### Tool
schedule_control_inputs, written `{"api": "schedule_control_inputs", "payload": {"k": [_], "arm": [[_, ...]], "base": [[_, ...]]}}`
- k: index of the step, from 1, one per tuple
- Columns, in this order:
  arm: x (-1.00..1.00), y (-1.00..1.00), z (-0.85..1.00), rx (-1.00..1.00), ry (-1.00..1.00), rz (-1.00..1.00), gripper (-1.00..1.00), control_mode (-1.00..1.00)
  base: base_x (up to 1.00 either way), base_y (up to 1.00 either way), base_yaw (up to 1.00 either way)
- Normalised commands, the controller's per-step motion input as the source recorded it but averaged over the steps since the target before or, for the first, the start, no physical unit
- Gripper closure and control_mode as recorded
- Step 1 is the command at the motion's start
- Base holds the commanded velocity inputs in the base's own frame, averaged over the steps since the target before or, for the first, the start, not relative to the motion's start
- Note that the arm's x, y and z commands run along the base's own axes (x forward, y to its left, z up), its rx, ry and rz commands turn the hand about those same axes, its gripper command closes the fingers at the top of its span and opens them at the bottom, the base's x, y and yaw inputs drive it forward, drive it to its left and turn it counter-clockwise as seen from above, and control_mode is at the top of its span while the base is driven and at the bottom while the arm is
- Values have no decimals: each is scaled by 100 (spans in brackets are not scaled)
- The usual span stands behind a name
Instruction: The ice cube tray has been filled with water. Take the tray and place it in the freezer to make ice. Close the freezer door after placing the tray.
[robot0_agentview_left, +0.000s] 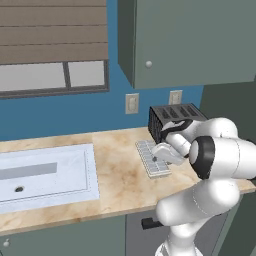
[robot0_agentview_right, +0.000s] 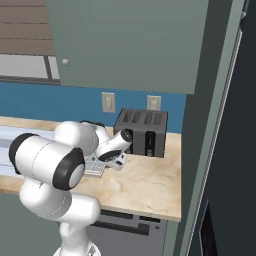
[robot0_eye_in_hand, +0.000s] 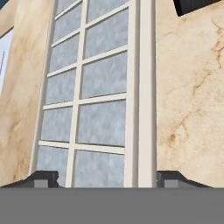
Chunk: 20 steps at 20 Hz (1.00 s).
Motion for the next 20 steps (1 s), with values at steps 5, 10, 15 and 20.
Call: {"api": "schedule_control_inputs", "payload": {"k": [5, 10, 15, 20], "arm": [[-11, 18, 3, 0, 2, 3, 100, -100], [-3, 47, 24, 0, 2, 12, 100, -100], [-2, 47, 41, 0, 9, 12, 100, -100], [0, 30, 55, 0, 9, 9, 100, -100]], "base": [[0, 0, 0], [0, 0, 0], [0, 0, 0], [0, 0, 0]]}}
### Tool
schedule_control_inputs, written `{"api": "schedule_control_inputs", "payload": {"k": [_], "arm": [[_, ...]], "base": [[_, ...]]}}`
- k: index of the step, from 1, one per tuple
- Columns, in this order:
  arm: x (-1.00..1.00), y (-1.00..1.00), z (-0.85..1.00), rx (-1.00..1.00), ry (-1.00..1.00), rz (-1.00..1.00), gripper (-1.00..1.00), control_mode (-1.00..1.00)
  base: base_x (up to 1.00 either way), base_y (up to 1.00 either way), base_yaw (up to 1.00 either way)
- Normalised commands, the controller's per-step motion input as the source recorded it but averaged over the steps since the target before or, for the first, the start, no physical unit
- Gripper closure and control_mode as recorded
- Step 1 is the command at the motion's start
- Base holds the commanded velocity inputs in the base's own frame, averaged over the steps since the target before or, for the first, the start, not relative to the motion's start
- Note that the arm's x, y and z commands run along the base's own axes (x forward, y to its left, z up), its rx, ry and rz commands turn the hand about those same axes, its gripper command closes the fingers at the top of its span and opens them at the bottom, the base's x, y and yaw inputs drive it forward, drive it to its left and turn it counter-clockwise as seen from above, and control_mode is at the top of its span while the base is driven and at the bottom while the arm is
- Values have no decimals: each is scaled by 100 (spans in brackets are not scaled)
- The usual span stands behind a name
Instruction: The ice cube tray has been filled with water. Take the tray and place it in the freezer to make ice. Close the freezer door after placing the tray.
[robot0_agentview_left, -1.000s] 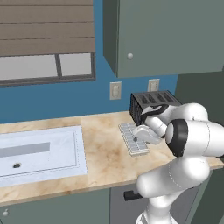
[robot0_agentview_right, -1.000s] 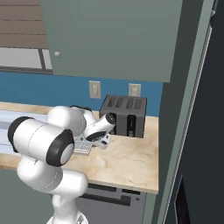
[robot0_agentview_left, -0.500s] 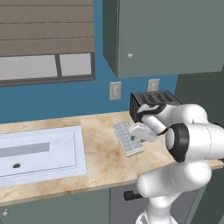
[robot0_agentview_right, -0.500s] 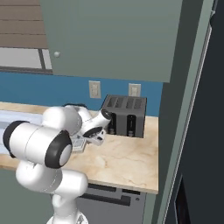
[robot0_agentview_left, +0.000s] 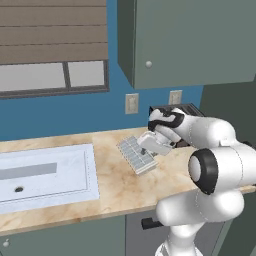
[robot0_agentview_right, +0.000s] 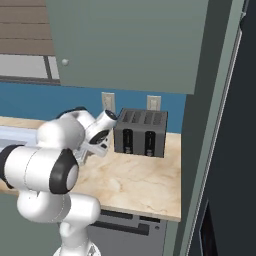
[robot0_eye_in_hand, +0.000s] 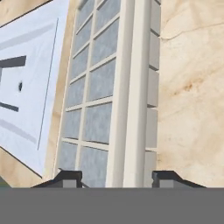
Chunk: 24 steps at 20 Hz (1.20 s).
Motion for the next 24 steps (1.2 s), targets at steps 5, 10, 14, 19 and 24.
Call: {"api": "schedule_control_inputs", "payload": {"k": [5, 10, 14, 19, 24], "arm": [[-2, 22, 54, 2, 4, 7, 100, -100], [-32, 13, 19, 5, 0, 2, 100, -100], [-50, 13, 0, 2, -14, 0, 100, -100], [-53, 7, 6, 1, -24, 0, 100, -100], [-47, 0, 51, 7, -8, 0, 100, -100]], "base": [[0, 0, 0], [0, 0, 0], [0, 0, 0], [0, 0, 0], [0, 0, 0]]}}
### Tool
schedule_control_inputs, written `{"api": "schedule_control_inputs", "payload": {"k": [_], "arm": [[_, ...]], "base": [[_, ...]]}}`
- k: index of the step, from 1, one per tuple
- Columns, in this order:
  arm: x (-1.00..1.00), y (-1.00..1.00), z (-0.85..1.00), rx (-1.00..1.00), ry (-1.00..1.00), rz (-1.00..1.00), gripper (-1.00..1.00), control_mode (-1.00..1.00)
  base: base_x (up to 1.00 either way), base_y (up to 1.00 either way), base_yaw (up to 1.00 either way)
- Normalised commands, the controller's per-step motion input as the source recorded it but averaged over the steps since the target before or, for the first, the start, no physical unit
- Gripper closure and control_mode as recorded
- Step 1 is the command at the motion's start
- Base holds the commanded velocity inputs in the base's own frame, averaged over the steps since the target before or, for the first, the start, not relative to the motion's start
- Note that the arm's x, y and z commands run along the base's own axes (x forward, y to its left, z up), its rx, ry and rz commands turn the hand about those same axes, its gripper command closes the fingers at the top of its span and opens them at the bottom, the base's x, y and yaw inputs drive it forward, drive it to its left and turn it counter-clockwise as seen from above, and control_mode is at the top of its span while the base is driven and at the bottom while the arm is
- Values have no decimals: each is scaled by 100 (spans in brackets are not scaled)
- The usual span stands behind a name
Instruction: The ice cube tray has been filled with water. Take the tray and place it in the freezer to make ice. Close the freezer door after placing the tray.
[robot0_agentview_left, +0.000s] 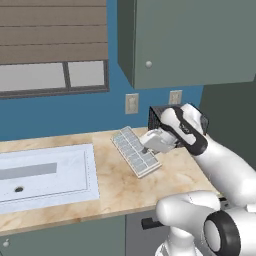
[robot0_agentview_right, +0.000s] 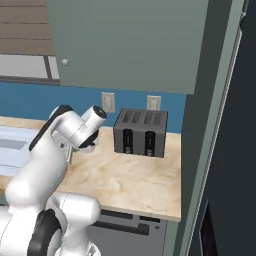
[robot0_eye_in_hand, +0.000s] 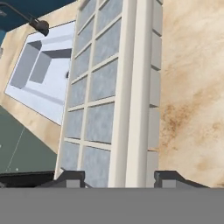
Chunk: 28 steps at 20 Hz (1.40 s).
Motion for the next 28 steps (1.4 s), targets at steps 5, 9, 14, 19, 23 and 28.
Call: {"api": "schedule_control_inputs", "payload": {"k": [5, 9, 14, 19, 23, 28], "arm": [[-36, 0, 75, 12, 0, 0, 100, -100], [-27, 0, 81, 13, 3, 0, 100, -100], [-16, 0, 52, 7, 2, 0, 100, -100], [-6, -1, 2, 0, 0, 0, 100, -100], [0, -14, 0, 0, 0, 0, 100, -100], [-8, -21, 0, 0, 0, 0, 100, -100]], "base": [[0, 0, 0], [0, 0, 0], [0, 0, 0], [0, 0, 0], [0, 0, 0], [0, 0, 0]]}}
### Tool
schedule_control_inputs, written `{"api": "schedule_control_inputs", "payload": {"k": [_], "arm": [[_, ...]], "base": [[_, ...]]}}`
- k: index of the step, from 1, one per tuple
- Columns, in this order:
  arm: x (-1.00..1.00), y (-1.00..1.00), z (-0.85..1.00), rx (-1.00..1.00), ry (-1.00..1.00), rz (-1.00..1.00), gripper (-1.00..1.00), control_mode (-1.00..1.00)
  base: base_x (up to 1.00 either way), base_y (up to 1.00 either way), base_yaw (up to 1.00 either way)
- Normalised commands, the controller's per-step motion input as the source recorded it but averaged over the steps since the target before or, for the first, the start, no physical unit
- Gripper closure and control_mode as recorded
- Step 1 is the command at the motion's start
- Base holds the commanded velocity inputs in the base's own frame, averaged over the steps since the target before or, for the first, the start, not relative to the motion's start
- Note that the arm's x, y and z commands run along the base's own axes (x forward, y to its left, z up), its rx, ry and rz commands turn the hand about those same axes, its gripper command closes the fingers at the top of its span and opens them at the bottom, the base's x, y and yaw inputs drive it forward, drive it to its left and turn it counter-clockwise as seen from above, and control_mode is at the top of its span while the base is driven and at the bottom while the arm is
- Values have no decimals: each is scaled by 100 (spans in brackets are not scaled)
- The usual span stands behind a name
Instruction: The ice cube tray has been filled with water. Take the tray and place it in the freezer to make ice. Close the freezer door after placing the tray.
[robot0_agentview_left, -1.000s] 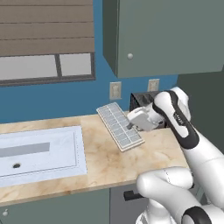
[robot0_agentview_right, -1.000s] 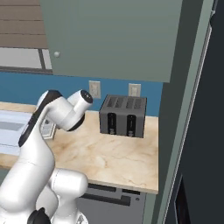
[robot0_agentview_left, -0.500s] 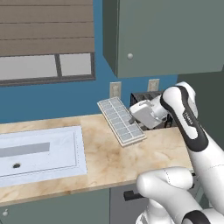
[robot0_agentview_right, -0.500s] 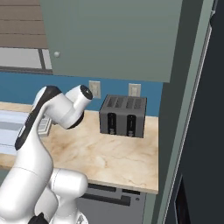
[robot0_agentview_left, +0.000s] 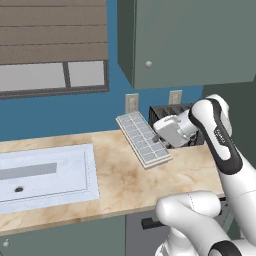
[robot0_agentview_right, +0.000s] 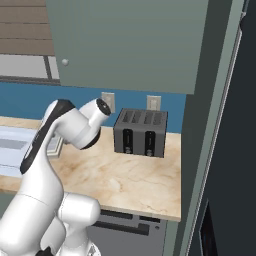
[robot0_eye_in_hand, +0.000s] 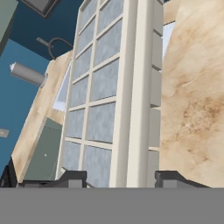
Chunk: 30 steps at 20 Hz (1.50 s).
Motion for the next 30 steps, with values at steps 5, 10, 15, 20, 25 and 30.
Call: {"api": "schedule_control_inputs", "payload": {"k": [5, 10, 15, 20, 25, 30], "arm": [[-13, -19, 0, 0, 0, 0, 100, -100], [-25, -8, 0, 0, 0, 0, 100, -100], [-32, -5, 0, 0, 0, 0, 100, -100], [-27, 0, 0, 0, 0, 0, 100, 100], [0, 0, 0, 0, 0, 0, 100, 100], [0, 0, 0, 0, 0, 0, 100, 100]], "base": [[0, 0, 0], [0, 0, 0], [0, 0, 0], [-25, -1, 0], [-78, 0, 0], [-94, 0, 0]]}}
